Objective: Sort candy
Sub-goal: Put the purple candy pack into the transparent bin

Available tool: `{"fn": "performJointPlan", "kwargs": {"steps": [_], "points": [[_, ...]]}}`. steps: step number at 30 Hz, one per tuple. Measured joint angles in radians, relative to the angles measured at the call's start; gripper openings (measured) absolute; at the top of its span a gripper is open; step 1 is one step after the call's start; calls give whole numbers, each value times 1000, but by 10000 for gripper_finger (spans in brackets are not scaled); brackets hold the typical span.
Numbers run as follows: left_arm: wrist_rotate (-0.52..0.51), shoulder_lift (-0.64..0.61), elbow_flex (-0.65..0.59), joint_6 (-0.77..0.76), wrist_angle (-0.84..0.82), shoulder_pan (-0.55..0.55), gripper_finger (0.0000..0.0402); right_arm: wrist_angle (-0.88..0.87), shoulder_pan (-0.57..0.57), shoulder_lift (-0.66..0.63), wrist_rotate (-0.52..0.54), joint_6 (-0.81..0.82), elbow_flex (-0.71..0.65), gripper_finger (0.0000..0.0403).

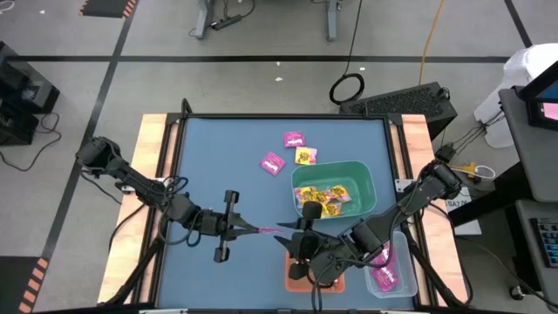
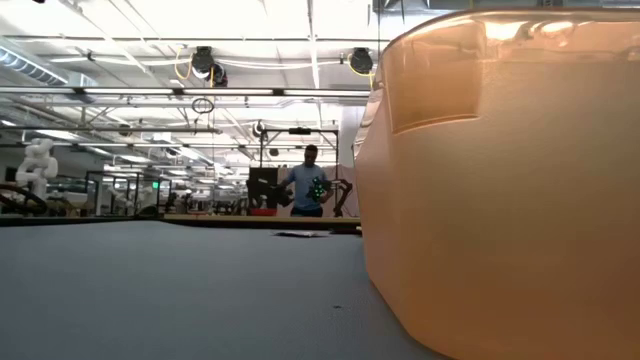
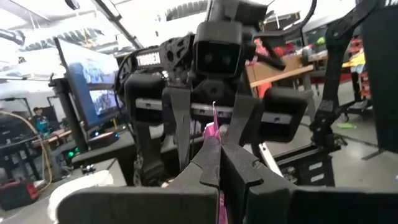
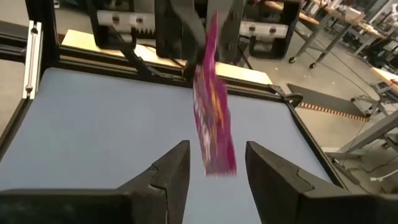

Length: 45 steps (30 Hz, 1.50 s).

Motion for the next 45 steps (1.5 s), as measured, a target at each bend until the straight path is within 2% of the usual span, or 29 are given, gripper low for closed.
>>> {"fn": "performJointPlan", "kwargs": {"steps": [5,12,17,21,26,30,33,38,42,45], "points": [[0,0,0,-1,-28,14,1,28,-15,0,-30,-29,0,126],[0,0,0,0,-33,17,1,12,-30,1,-81,-16,0,14],[-18,0,0,-2,-33,17,5,5,-29,1,-70,-21,0,7],[-60,0,0,-52,-51,18,49,-79,-18,-9,-71,15,0,3],[-76,0,0,-60,-64,14,134,-299,7,-47,-106,201,0,1],[-145,0,0,-138,-64,15,189,-488,33,-87,-219,392,0,1],[-237,0,0,-170,-80,18,209,-652,55,-126,-355,548,0,1],[-398,0,0,-258,-162,35,214,-913,97,-157,-583,809,1,0],[-418,0,0,-275,-212,64,214,-1056,162,-160,-708,953,1,0],[-410,0,0,-312,-244,85,214,-1102,210,-160,-755,1051,1,0]]}}
